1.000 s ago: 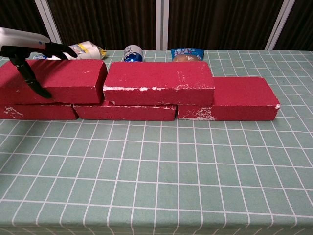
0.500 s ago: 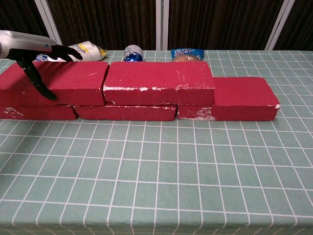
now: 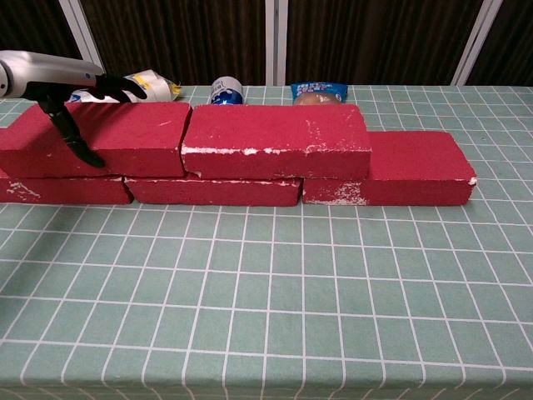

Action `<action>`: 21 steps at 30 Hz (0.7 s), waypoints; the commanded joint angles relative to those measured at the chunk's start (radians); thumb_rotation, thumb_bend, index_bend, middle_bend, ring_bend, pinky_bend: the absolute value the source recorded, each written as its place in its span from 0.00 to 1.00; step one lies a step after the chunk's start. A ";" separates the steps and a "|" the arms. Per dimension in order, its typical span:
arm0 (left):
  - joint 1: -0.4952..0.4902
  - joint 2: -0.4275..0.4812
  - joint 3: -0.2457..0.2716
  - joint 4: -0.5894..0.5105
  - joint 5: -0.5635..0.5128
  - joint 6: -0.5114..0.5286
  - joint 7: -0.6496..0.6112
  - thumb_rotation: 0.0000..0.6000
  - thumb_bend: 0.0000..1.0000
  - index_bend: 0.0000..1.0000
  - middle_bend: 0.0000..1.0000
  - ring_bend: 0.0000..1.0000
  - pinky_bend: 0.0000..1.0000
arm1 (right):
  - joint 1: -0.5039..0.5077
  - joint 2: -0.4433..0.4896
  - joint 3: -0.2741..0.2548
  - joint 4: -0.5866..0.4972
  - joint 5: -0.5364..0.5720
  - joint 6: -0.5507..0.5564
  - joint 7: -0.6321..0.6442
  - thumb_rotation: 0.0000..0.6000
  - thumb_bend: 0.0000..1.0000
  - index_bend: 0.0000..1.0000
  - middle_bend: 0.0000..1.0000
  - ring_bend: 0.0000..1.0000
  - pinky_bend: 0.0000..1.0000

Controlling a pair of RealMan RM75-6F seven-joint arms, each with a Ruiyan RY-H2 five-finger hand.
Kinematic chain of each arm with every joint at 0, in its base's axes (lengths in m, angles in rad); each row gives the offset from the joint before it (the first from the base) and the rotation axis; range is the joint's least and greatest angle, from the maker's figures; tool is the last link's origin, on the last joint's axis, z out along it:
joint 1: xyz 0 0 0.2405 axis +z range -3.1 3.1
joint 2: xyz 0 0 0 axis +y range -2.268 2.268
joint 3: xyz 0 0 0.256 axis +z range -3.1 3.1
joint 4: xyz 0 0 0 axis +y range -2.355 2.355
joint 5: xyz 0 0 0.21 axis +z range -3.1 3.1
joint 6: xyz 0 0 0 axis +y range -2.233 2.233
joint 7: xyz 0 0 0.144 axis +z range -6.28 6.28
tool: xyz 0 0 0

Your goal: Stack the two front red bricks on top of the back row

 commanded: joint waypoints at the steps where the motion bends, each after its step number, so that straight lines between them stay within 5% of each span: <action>1: -0.002 -0.002 0.003 0.003 -0.005 -0.001 0.000 1.00 0.00 0.02 0.31 0.00 0.00 | 0.000 -0.001 0.000 0.001 0.000 -0.001 0.002 1.00 0.00 0.00 0.00 0.00 0.00; 21: -0.004 -0.012 0.004 0.005 0.018 0.006 -0.023 1.00 0.00 0.02 0.30 0.00 0.00 | 0.007 -0.004 0.002 -0.001 -0.005 -0.013 -0.001 1.00 0.00 0.00 0.00 0.00 0.00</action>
